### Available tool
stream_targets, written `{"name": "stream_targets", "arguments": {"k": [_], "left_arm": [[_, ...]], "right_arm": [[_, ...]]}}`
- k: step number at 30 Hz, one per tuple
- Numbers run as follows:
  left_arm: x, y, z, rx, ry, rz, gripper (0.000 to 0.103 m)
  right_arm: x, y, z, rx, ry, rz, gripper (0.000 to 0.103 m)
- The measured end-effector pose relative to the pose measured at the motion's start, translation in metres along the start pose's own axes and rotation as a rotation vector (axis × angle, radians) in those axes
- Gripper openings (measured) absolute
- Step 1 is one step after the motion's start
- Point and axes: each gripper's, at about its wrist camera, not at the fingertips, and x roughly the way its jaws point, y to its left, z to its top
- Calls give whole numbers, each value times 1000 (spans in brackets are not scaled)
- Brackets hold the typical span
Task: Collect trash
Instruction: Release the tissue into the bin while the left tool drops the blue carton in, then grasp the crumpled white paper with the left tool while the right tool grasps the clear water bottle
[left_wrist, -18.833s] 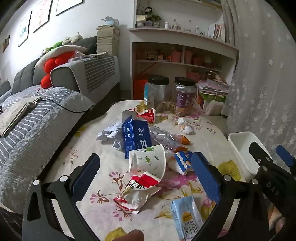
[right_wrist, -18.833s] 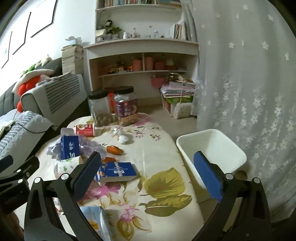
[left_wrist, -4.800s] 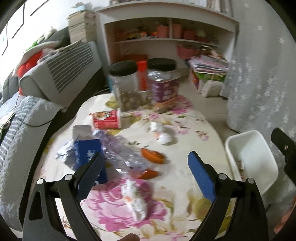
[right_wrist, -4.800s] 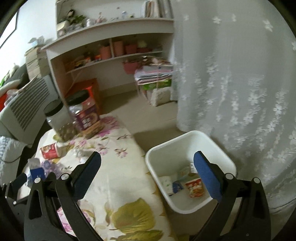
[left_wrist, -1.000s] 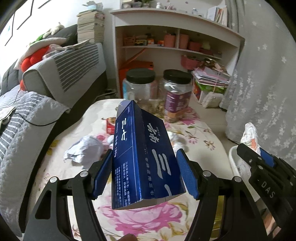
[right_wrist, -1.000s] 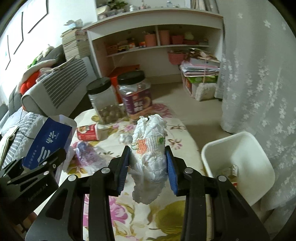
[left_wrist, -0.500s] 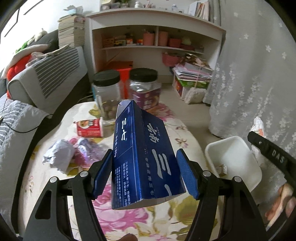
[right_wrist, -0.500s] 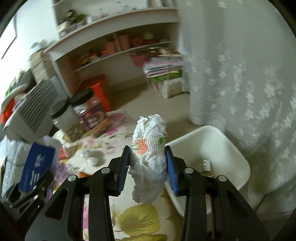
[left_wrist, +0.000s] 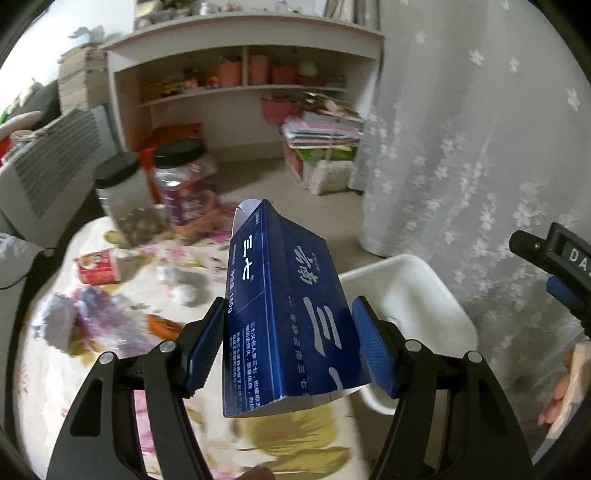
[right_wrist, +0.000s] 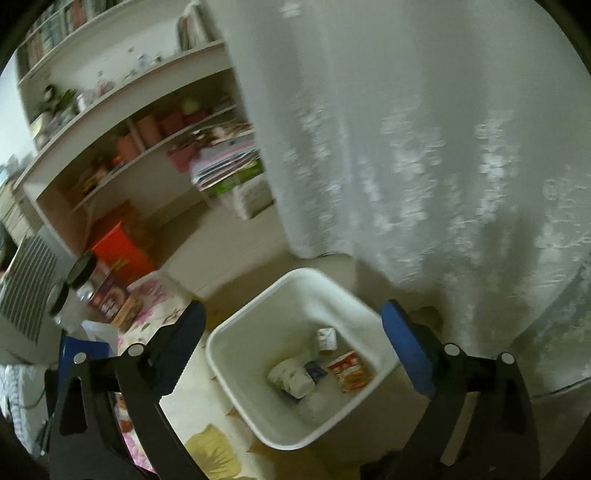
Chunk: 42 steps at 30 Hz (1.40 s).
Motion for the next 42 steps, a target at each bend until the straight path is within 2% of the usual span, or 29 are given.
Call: {"name": "stream_targets", "arguments": {"k": [8, 13, 18, 27, 37, 42], "left_arm": [[18, -54, 3, 39, 41, -69, 68], [32, -87, 8, 69, 84, -136, 75], [34, -94, 8, 77, 104, -165, 79], [22, -55, 7, 72, 60, -49, 81], [12, 18, -1, 13, 51, 83, 85], [14, 58, -7, -29, 70, 144, 87]], "right_arm": [[-9, -42, 9, 90, -22, -32, 93], [-15, -57, 14, 120, -48, -47, 93], [-15, -60, 15, 122, -54, -50, 95], [-15, -29, 0, 13, -59, -56, 96], [-3, 54, -40, -256, -43, -67, 96], [2, 83, -54, -316, -15, -41, 96]]}}
